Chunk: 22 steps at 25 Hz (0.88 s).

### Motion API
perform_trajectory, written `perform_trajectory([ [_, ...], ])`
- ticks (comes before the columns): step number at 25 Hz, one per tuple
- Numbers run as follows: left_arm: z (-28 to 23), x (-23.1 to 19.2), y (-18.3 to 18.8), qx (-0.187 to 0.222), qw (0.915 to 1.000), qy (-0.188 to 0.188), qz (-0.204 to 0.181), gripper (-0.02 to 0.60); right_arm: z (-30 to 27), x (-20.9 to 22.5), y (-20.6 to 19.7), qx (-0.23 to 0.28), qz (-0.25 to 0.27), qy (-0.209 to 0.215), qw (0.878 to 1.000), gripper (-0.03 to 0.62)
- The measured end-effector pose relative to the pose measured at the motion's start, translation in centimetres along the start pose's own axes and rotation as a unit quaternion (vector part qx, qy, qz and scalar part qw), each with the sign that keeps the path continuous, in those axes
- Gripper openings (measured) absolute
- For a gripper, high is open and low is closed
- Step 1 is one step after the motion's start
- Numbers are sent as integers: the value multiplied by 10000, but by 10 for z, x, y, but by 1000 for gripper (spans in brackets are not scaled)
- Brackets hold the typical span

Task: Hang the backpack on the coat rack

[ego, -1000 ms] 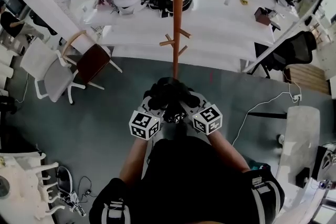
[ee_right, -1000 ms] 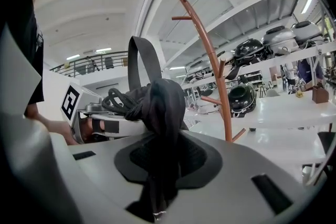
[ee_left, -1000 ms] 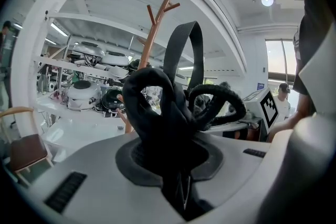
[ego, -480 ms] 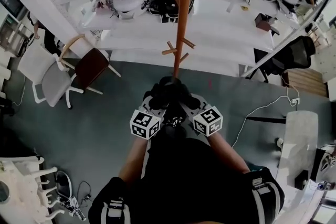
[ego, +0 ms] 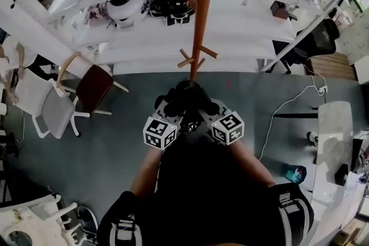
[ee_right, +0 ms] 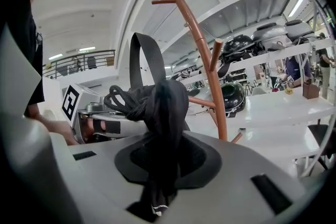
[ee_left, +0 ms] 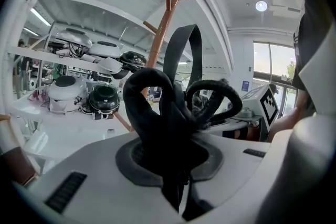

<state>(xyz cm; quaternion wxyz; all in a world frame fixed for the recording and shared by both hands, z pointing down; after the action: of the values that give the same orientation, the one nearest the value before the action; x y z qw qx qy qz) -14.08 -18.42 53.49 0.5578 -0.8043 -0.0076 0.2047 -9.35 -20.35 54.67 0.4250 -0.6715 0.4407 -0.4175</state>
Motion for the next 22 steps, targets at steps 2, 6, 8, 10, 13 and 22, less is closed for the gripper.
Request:
perform_trajectory([
  [2,-4,-10,4,-33,9999,-93,-24,87,-9,3,3,-2,-19,-73,10000,84],
  [6,-13,-26,10,-117,9994,-286,-147,87,-23,12,7,9,-63,-242,9997,84],
  [8,-20,-34,12,-193,9987,-390,-252,87,-30,18,8,-6,-86,-329,9994,84],
  [10,-24,-42,13,-270,9980,-469,-315,87,-38,21,8,-16,-128,-394,9991,84],
  [13,-29,-56,13,-344,9974,-569,-291,87,-51,26,8,-34,-191,-484,9986,84],
  [22,-43,-77,6,-581,9944,-860,-212,87,-71,39,-2,-198,-323,-708,9968,83],
])
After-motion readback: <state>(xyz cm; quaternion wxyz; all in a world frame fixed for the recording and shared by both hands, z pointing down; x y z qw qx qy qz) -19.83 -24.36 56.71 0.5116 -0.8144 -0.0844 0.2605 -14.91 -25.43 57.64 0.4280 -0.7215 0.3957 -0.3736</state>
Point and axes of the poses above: the fingertips, and each gripper's own axes: z backward along the fingers, x to its right, y out of its top, the point moved 1 cm from there along z, backward along the fingers, and after that the axes turned 6 degrees about z, right-handed, at the moved point
